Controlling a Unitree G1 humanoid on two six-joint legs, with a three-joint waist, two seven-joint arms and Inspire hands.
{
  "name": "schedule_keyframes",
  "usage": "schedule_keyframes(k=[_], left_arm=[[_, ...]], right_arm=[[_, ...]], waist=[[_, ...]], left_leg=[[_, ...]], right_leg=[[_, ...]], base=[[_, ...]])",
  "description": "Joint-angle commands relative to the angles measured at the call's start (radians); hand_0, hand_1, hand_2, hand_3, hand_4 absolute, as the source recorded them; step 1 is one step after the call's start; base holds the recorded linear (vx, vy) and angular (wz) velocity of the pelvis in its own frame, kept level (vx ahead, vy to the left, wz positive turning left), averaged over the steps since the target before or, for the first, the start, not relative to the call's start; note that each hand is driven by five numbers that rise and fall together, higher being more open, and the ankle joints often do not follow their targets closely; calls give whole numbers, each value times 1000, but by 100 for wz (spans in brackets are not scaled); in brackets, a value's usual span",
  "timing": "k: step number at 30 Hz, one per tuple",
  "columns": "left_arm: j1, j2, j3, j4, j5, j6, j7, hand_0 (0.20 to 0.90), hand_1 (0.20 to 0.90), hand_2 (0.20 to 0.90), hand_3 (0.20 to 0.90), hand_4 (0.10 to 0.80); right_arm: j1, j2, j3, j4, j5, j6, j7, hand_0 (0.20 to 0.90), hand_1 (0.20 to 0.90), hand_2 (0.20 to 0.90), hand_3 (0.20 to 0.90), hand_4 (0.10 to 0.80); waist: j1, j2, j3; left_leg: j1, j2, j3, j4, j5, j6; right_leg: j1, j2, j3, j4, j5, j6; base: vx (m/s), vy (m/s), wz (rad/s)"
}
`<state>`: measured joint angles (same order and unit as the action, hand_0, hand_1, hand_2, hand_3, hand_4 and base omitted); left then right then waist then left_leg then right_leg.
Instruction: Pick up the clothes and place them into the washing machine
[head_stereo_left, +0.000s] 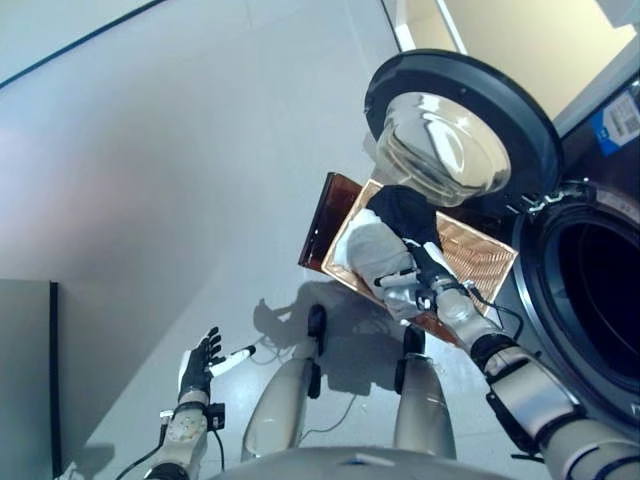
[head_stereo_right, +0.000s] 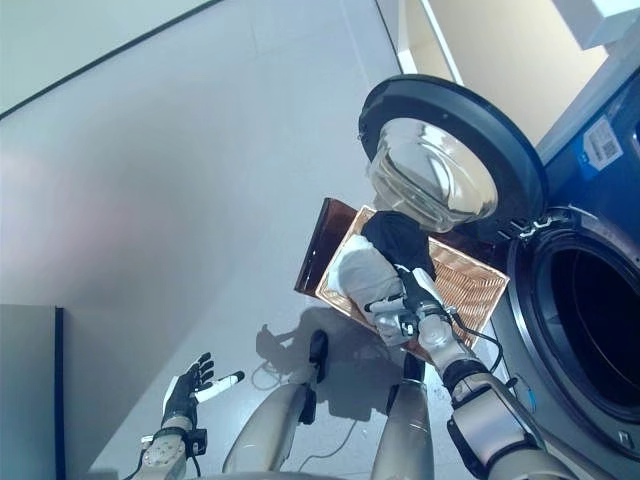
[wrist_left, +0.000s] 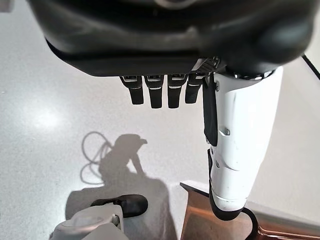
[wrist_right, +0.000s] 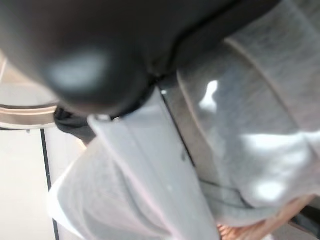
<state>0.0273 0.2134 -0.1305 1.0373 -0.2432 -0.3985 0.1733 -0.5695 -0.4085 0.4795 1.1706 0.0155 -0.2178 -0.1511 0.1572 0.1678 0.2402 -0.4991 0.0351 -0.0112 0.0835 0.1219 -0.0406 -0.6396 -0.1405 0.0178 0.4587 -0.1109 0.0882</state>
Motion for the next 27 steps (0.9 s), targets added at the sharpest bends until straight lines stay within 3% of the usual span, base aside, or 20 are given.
schedule_keyframes(k=[1, 2, 20, 27], left_arm=[[9, 117, 46, -47, 3, -25, 23, 900, 900, 900, 900, 800], [9, 117, 46, -47, 3, -25, 23, 900, 900, 900, 900, 800], [26, 126, 87, -51, 17, -10, -21, 900, 900, 900, 900, 800], [25, 134, 101, -32, 15, -9, -18, 900, 900, 900, 900, 800]], right_arm=[[-62, 55, 37, -62, 51, -55, 57, 252, 252, 252, 252, 337], [-62, 55, 37, -62, 51, -55, 57, 200, 200, 200, 200, 300], [-42, 16, 64, -60, -5, -54, 105, 200, 200, 200, 200, 300], [-21, -16, -29, -57, 41, -57, 67, 200, 200, 200, 200, 300]], waist=[[37, -27, -13], [38, -27, -13], [31, -37, -36], [22, -40, -40]], left_leg=[[-48, -61, 15, 47, -36, 22], [-48, -61, 15, 47, -36, 22], [-61, -61, 15, 52, -36, 23], [-57, -59, 17, 56, -40, 23]], right_leg=[[63, -5, 11, -246, 160, -27], [63, -5, 11, -246, 160, -27], [44, 2, 27, -237, 160, -29], [48, 4, 31, -235, 157, -31]], base=[[-4, 17, -3], [-7, 13, -3], [-5, -1, -2], [-1, -4, -2]])
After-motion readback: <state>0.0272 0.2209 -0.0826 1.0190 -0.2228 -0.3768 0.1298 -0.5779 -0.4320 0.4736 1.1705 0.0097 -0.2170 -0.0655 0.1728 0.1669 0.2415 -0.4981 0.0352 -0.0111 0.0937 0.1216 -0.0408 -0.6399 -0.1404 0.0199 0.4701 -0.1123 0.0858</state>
